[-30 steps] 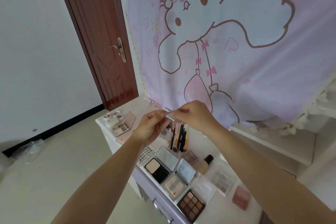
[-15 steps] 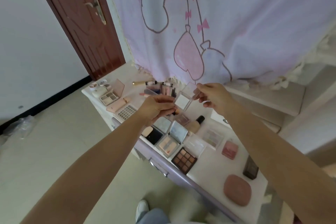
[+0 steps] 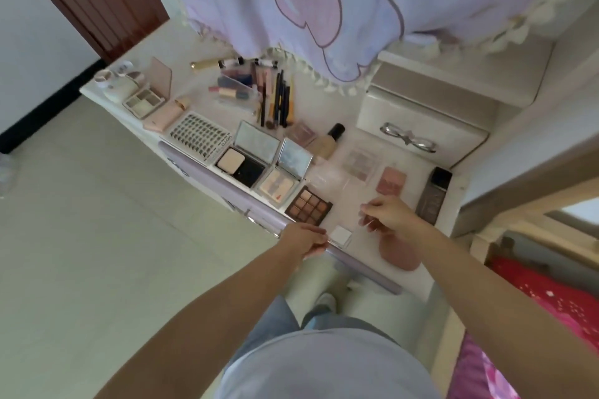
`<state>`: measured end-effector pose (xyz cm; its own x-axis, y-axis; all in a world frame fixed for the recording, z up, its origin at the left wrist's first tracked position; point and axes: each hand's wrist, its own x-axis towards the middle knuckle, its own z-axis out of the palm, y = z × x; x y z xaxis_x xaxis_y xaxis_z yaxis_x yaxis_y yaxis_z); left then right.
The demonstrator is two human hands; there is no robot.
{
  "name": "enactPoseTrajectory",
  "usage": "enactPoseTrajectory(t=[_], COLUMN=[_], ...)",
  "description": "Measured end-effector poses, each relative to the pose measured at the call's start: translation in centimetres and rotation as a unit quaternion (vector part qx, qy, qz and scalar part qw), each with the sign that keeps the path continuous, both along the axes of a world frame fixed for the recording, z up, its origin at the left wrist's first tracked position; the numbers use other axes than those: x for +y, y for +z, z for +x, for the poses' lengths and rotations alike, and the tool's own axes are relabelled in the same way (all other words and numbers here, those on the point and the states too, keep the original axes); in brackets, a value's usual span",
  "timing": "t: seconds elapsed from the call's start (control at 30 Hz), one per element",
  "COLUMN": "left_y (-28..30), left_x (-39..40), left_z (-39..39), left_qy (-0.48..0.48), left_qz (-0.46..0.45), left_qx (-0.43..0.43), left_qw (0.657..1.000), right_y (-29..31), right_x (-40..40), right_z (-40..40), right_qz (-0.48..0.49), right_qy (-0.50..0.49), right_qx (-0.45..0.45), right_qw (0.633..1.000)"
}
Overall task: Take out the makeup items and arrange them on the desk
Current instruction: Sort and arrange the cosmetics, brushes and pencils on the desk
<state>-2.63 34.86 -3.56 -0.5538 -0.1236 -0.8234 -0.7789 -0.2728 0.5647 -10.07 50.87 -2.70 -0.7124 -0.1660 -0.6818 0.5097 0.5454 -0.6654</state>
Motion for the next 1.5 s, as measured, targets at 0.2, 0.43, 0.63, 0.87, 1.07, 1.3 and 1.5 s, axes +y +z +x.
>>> enactPoseTrajectory(t=[0.2,0.43,0.63,0.87,1.07,1.3,1.5], left_y=[-0.5,-1.5,-1.8,-2.1,-1.3,-1.4,2.3], left_x=[1.4,1.6,1.8,1.4,2.3,4.4,1.9], left_z=[0.3,0.5,0.2,1.7,1.0,-0.7,-3.8], left_qy=[0.058,0.065,0.041,-0.059,-0.265,-0.359,-0.268], left_qz=[-0.007,-0.049,-0.119,-0.186,-0.312,-0.271,-0.041], left_qx=[-0.016,-0.024,-0.016,0.031,0.180,0.194,0.170], left_qw=[0.998,0.996,0.992,0.980,0.894,0.872,0.947], right_y=[-1.2,-1.7,-1.1,0.5,-1.8,-2.8,1.3], right_x=[-0.4,0.4,-0.5,1.8,6.2,7.0,5.0], right_z=[0.0,-0.2,0.0,2.5,7.0,7.4,4.0], right_qz=[-0.019,0.005,0.070,0.203,0.292,0.229,-0.013], right_qy=[-0.027,0.009,0.047,0.197,0.255,0.194,0.030], right_qx=[0.001,0.029,0.055,0.239,0.266,0.242,0.189], right_qw=[0.999,1.000,0.995,0.929,0.883,0.923,0.981])
